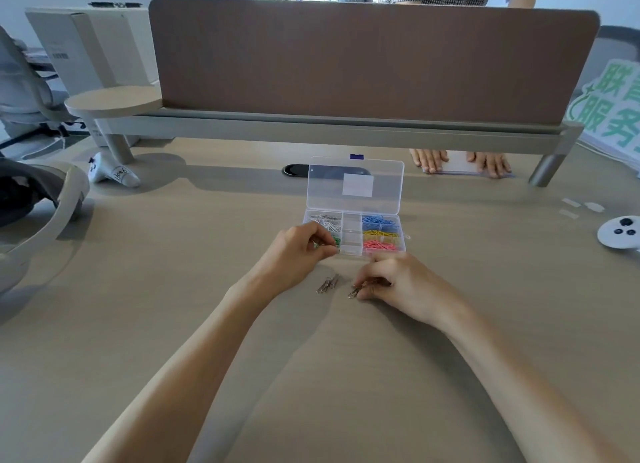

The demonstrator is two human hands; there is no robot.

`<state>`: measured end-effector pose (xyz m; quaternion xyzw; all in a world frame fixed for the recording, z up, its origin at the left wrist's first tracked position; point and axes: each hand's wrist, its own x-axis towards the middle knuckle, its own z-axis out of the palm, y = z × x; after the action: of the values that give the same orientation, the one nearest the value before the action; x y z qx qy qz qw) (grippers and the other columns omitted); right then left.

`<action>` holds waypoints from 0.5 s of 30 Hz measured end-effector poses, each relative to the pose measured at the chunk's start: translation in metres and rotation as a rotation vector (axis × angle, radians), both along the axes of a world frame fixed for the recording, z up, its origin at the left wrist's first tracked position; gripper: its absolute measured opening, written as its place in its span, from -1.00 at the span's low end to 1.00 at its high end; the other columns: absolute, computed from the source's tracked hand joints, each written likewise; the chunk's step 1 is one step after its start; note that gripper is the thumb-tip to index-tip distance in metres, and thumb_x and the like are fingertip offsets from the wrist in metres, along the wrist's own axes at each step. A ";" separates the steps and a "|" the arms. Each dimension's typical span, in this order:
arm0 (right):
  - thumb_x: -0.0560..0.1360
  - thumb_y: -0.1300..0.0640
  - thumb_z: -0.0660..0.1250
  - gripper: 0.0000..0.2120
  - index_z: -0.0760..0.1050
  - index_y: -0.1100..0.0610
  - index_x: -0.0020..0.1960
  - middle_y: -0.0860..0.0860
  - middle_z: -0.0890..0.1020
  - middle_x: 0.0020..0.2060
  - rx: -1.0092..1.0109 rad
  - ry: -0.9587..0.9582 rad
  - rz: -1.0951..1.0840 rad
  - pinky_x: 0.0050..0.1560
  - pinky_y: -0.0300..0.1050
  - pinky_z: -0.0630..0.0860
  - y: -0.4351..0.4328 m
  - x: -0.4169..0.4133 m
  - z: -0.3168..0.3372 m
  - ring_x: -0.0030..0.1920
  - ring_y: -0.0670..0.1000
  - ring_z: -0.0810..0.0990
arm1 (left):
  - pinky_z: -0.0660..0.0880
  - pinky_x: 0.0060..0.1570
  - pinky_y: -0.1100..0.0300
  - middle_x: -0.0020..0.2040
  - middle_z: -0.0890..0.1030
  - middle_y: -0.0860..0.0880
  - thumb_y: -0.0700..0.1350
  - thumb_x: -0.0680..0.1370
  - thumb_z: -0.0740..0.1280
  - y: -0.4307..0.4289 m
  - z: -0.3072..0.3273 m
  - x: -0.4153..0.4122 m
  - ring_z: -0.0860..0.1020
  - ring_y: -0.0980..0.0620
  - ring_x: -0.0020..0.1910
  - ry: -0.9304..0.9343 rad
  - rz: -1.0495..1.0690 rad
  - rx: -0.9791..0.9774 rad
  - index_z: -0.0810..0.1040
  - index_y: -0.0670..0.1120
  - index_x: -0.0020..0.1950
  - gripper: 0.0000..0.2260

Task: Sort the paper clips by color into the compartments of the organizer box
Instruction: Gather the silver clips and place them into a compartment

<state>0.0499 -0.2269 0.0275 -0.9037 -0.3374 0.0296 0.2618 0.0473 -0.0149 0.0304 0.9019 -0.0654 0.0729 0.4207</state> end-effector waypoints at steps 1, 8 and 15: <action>0.46 0.09 0.45 -0.92 0.64 0.04 -0.05 -0.11 0.54 -0.14 -0.041 0.000 0.006 -0.01 -0.20 0.46 0.002 0.001 0.002 -0.08 -0.12 0.51 | 0.33 -0.29 0.47 -0.26 0.53 0.16 -0.12 0.51 0.41 0.000 0.003 0.005 0.43 0.16 -0.28 -0.016 0.019 0.004 0.57 -0.01 -0.12 -0.96; 0.47 0.11 0.42 -0.95 0.59 0.08 -0.11 -0.10 0.53 -0.13 -0.184 0.003 0.041 -0.03 -0.19 0.46 0.013 0.007 0.011 -0.08 -0.10 0.49 | 0.35 -0.34 0.53 -0.16 0.59 0.05 -0.15 0.51 0.42 0.007 0.018 0.055 0.50 0.14 -0.23 -0.037 0.165 -0.047 0.57 -0.05 -0.10 -0.95; 0.44 0.21 0.46 -0.89 0.70 0.10 -0.05 -0.10 0.57 -0.25 0.196 -0.116 -0.140 -0.10 -0.26 0.46 0.005 0.021 0.003 -0.18 -0.11 0.55 | 0.43 -0.17 0.22 -0.18 0.62 0.03 -0.17 0.48 0.45 0.003 0.010 0.088 0.56 0.07 -0.16 0.028 0.167 0.178 0.62 -0.05 -0.12 -0.96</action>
<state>0.0709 -0.2216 0.0302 -0.8955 -0.2893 -0.0740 0.3302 0.1355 -0.0121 0.0400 0.9389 0.0099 0.0889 0.3323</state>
